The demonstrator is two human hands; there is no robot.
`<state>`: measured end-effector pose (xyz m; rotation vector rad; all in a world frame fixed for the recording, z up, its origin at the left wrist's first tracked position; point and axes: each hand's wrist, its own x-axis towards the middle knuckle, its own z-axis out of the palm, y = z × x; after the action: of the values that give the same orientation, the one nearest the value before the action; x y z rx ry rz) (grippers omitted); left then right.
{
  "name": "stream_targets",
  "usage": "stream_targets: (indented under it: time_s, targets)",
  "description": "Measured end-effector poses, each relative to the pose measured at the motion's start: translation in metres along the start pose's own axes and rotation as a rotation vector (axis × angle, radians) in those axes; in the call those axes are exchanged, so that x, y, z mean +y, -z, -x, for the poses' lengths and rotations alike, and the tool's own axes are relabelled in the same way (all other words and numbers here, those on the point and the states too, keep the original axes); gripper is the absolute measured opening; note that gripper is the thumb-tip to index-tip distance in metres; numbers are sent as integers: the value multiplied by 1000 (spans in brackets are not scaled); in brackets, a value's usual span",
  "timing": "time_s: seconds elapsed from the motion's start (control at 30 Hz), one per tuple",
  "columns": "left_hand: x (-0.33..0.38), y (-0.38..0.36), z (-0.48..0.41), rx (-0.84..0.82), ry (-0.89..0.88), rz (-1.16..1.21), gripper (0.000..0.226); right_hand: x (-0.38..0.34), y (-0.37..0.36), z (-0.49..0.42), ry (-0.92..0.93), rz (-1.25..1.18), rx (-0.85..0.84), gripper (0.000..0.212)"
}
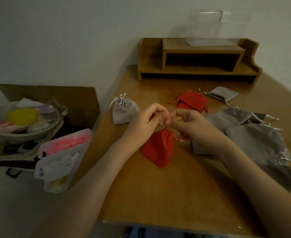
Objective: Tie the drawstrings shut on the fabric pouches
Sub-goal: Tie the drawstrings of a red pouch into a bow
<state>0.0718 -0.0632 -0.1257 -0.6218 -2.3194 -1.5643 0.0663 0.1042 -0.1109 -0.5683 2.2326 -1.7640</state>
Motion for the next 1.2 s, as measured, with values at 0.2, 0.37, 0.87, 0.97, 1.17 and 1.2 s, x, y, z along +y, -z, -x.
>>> stream_targets:
  time_s: [0.2,0.37,0.87,0.97,1.17,1.2]
  targets:
    - [4,1,1,2,41,220,18,-2,2,1,-11,-37,-18,14]
    - [1,0,0,34,114,195,12,-5,3,3,45,-235,-12,6]
    - [5,-5,1,-110,326,386,18,12,-4,-11,136,-322,107,35]
    - [6,-4,1,-131,346,332,15,10,-4,-9,150,-243,129,26]
    - [7,2,1,0,359,302,17,7,8,-4,143,240,206,24]
    - [7,3,0,45,378,366,19,7,9,-2,133,243,153,31]
